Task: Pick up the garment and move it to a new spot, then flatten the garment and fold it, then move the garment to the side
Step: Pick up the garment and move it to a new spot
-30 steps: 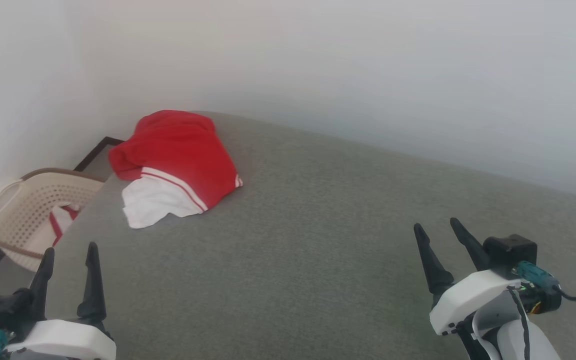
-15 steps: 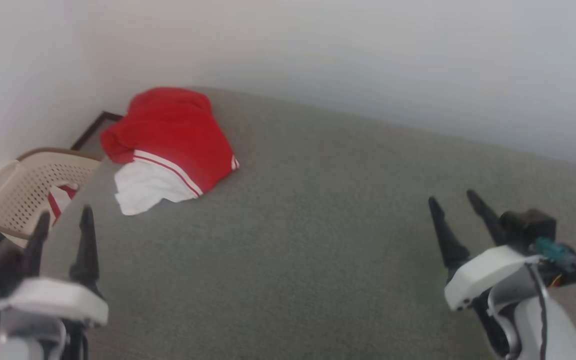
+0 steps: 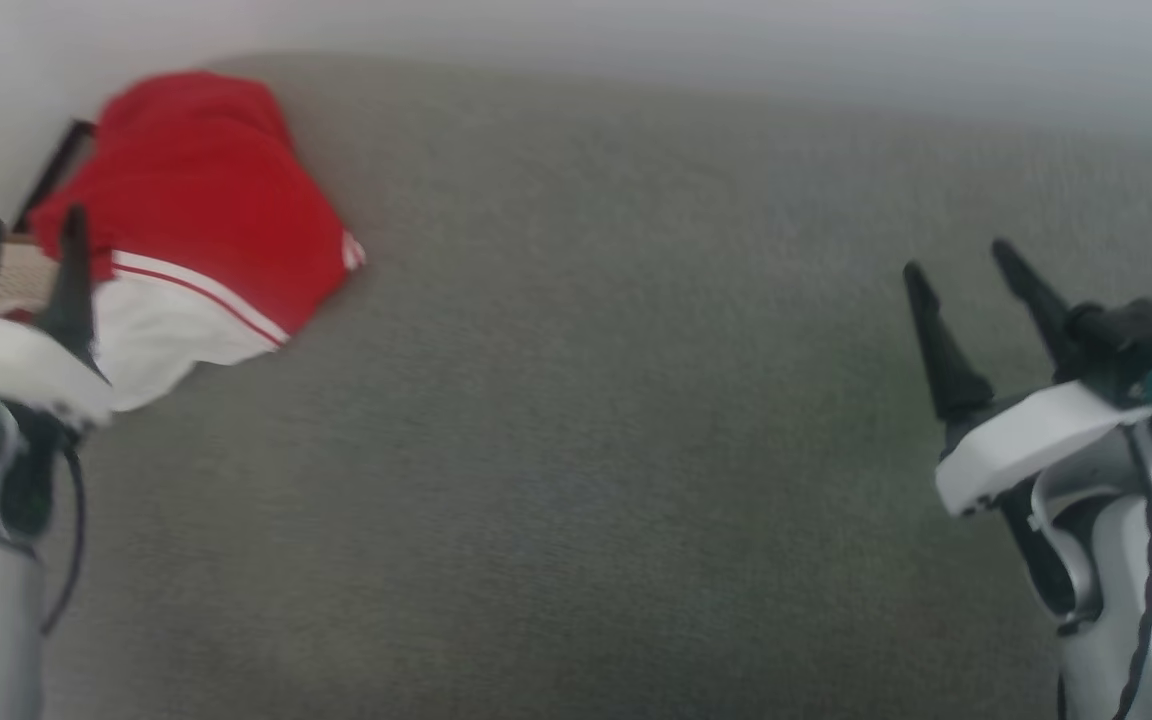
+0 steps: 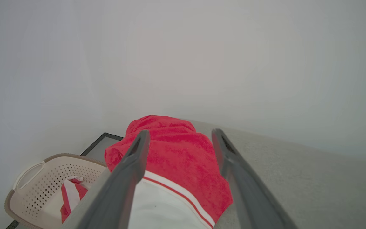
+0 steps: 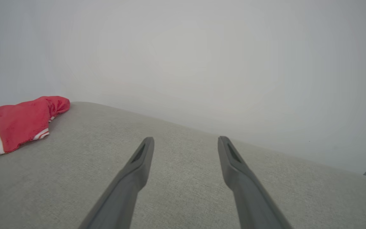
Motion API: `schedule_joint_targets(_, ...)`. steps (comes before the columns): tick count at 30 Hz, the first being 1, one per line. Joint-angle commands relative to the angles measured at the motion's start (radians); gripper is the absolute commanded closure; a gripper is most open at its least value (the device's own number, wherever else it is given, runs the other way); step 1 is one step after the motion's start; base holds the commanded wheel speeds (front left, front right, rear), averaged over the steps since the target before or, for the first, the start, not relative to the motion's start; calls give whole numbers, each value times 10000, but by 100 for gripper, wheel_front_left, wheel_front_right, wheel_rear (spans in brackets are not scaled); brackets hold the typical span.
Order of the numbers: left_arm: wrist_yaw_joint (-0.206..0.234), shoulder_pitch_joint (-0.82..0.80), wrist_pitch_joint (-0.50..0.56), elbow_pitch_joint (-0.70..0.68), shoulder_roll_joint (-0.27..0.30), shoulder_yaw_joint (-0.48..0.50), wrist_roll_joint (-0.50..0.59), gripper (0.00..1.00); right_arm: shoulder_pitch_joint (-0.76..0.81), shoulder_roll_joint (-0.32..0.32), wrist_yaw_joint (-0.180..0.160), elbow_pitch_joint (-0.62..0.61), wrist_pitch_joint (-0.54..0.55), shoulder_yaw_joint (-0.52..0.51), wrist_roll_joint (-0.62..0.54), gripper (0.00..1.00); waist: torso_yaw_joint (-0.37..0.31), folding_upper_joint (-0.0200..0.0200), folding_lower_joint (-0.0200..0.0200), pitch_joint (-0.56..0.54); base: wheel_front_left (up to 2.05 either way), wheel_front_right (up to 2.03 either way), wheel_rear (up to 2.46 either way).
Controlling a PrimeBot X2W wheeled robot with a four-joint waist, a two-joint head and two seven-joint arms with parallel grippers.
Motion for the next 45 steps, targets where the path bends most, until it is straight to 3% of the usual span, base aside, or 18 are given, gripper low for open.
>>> schedule_joint_targets(1,-25,-230,46,162,48,18,-162,0,-141,-8,-3,-105,51,-15,-90,0,-465,0,0,647,0,0,0)
schedule_joint_targets(7,-213,-2179,763,2576,590,-134,-410,0,-564,-142,-3,-620,313,-73,-209,0,-905,0,0,1786,0,0,0)
schedule_joint_targets(16,-298,-4288,2280,5792,955,-444,-690,0,-886,-248,-3,-1261,613,-217,-368,0,-1318,0,0,3104,0,0,0)
schedule_joint_targets(26,-377,-5063,4237,7916,618,-959,-819,0,-869,-284,-3,-1578,777,-319,-430,0,-1388,0,0,3560,0,0,0)
schedule_joint_targets(27,-381,-5099,4306,7998,592,-951,-871,5,-869,-274,-3,-1582,785,-320,-434,0,-1376,0,0,3560,0,0,0)
schedule_joint_targets(28,-389,-5116,4204,8082,564,-1081,-781,100,-884,-258,-3,-1562,785,-342,-451,0,-1339,0,0,3526,0,0,0)
schedule_joint_targets(38,-396,-5623,1591,7216,1558,-1651,-269,100,-684,-41,-3,-974,365,-447,-369,0,-1060,0,0,2567,0,0,0)
schedule_joint_targets(45,-398,-5784,593,6316,1970,-2297,-206,100,-448,148,-3,-502,44,-582,-230,0,-870,0,0,1628,0,0,0)
